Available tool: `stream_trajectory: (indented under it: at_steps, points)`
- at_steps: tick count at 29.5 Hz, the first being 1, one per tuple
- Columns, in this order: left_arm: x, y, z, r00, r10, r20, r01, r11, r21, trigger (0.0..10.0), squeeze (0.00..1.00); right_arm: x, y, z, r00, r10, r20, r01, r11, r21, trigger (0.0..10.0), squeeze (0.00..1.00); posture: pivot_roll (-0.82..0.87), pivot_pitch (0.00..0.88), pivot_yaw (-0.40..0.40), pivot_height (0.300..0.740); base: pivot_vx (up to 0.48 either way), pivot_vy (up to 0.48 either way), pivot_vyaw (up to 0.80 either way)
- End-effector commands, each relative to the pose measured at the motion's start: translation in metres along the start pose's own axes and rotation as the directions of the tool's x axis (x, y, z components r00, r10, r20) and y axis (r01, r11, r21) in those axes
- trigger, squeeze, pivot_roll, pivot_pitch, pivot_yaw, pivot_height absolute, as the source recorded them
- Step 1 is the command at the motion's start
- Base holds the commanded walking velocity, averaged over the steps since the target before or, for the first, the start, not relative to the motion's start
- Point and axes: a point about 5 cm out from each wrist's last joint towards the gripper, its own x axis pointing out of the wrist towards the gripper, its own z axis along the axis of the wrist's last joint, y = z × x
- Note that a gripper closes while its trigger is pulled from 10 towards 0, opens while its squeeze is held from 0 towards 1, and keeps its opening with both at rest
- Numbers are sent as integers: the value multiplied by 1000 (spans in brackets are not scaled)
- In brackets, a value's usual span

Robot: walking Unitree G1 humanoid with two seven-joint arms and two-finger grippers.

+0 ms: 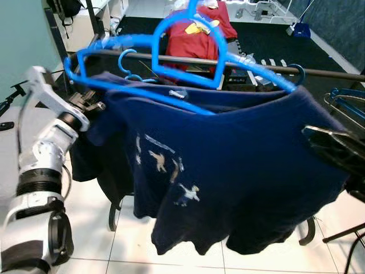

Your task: Hang hanger

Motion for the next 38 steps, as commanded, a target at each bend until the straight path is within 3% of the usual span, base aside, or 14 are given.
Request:
stream_trajectory:
  at_steps: [1, 3, 4, 6, 7, 8, 9, 12, 14, 20, 27, 31, 37, 38]
  points:
    - [-7, -19, -11, 977, -193, -88, 195, 981, 20, 6549, 0, 1, 0, 2, 1000, -17, 7, 18, 998, -54, 0, 0, -88, 134, 7, 740, 0, 0, 0]
    - [-7, -19, -11, 977, -193, -88, 195, 981, 20, 6549, 0, 1, 0, 2, 1000, -17, 7, 18, 998, -54, 0, 0, -88, 134, 7, 740, 0, 0, 0]
    - [-24, -34, -13, 902, -399, -165, 414, 908, 69, 10000, 0, 0, -3, -3, 998, -48, -48, 45, 997, -61, 0, 0, -91, 131, 8, 740, 0, 0, 0]
    - [-60, -48, -4, 720, -637, -275, 674, 737, 55, 10000, 0, -6, -7, -14, 971, -100, -219, 86, 994, -74, 0, 0, -90, 127, 7, 740, 0, 0, 0]
    - [-60, -48, -4, 720, -637, -275, 674, 737, 55, 10000, 0, -6, -7, -14, 971, -100, -219, 86, 994, -74, 0, 0, -90, 127, 7, 740, 0, 0, 0]
    - [-71, -51, 3, 663, -688, -296, 727, 685, 37, 10000, 631, -11, -9, -21, 939, -126, -319, 106, 991, -79, 0, 0, -91, 127, 6, 740, 0, 0, 0]
    - [-79, -54, 10, 627, -716, -306, 758, 651, 31, 10000, 1000, -17, -12, -28, 896, -151, -417, 126, 988, -87, 0, 0, -91, 126, 4, 740, 0, 0, 0]
    - [-84, -56, 15, 605, -730, -317, 777, 629, 36, 10000, 1000, -23, -14, -35, 853, -168, -495, 142, 986, -89, 0, 0, -90, 127, -1, 740, 0, 0, 0]
    - [-94, -60, 25, 574, -751, -327, 804, 593, 49, 10000, 1000, -35, -16, -42, 760, -181, -624, 161, 983, -88, 0, 0, -93, 129, -5, 740, 0, 0, 0]
    - [-100, -64, 30, 552, -773, -313, 821, 569, 42, 10000, 1000, -39, -16, -39, 737, -175, -653, 157, 984, -86, 0, 0, -92, 132, -12, 740, 0, 0, 0]
    - [-93, -77, 16, 542, -803, -248, 828, 560, -1, 10000, 1000, -25, -11, -23, 814, -107, -570, 74, 994, -82, 0, 0, -95, 136, -11, 740, 0, 0, 0]
    - [-79, -83, -4, 552, -799, -237, 822, 570, -9, 10000, 1000, -4, -1, 0, 900, 29, -435, -79, 992, -97, 0, 0, -98, 133, -2, 740, 0, 0, 0]
    - [-74, -82, -3, 573, -786, -232, 810, 587, 11, 10000, 1000, 1, 3, 9, 905, 93, -415, -153, 982, -113, 0, 0, -97, 134, 2, 740, 0, 0, 0]
    - [-73, -83, -2, 575, -785, -230, 810, 587, 20, 10000, 0, 2, 3, 8, 900, 111, -420, -171, 979, -108, 0, 0, -95, 134, 3, 740, 0, 0, 0]
